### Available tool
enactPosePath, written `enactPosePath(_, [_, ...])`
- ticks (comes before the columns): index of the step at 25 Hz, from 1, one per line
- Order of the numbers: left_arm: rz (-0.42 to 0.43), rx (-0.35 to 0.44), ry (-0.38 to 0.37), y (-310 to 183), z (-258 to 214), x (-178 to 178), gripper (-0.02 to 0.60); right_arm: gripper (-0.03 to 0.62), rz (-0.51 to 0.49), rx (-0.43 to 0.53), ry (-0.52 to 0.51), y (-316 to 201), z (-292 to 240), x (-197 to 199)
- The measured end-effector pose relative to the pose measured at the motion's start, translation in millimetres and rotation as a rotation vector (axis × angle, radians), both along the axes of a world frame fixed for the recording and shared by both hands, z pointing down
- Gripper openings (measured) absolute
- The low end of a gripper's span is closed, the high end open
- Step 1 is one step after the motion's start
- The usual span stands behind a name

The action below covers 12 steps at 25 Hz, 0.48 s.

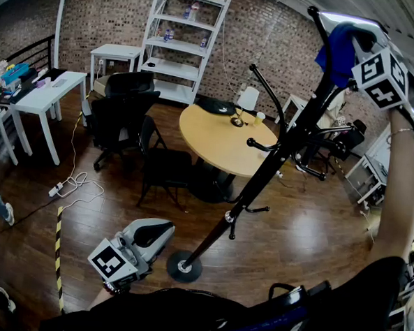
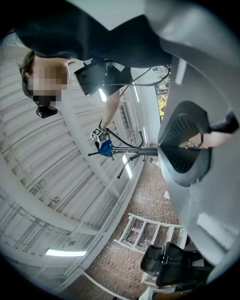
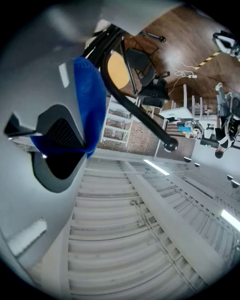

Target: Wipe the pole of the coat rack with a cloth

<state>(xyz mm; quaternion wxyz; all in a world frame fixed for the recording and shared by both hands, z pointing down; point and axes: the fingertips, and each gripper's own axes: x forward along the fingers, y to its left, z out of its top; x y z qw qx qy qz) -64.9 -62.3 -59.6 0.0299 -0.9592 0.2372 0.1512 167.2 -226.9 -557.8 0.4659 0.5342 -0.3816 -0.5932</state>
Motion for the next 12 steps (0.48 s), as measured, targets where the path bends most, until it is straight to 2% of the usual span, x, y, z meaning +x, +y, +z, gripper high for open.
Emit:
enactPosePath(4, [0.033, 0.003, -0.009, -2, 2, 16, -0.006, 0.018, 0.034, -0.168, 0.045, -2, 57, -6])
enactPosePath(7, [0.064, 0.008, -0.018, -2, 2, 32, -0.006, 0.018, 0.055, -0.188, 0.088, 4, 80, -4])
enactPosePath(12, [0.127, 0.012, -0.018, 1, 1, 57, -0.006, 0.018, 0.028, -0.197, 0.061, 13, 114, 7])
